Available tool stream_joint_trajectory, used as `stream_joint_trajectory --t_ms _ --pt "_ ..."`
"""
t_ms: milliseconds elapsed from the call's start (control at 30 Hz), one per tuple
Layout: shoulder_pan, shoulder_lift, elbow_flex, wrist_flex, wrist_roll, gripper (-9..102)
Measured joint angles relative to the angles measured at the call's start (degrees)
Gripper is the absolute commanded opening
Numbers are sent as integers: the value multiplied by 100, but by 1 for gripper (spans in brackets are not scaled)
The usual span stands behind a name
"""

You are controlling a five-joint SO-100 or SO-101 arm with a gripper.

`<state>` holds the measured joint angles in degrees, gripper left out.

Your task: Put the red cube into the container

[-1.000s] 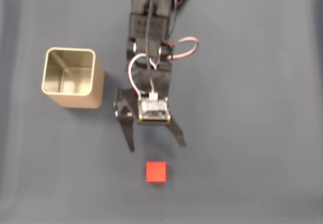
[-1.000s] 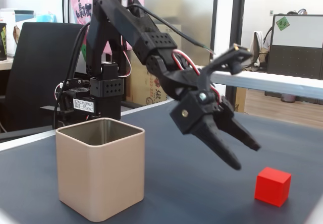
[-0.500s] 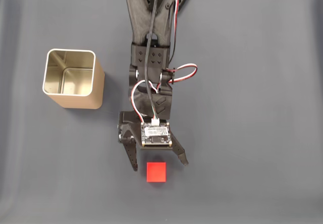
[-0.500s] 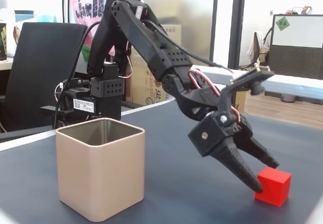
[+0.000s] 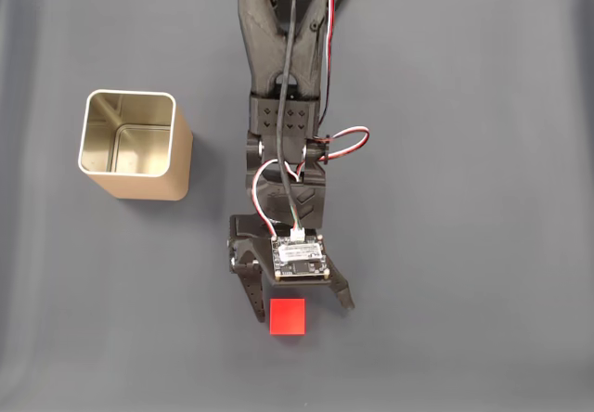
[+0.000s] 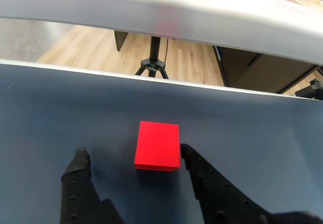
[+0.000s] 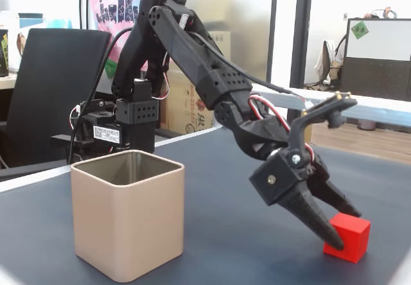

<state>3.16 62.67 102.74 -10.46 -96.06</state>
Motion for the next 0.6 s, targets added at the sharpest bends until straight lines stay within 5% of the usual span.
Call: stream_joint_trajectory --t_ms 600 --pt "-114 0 -1257 2118 563 40"
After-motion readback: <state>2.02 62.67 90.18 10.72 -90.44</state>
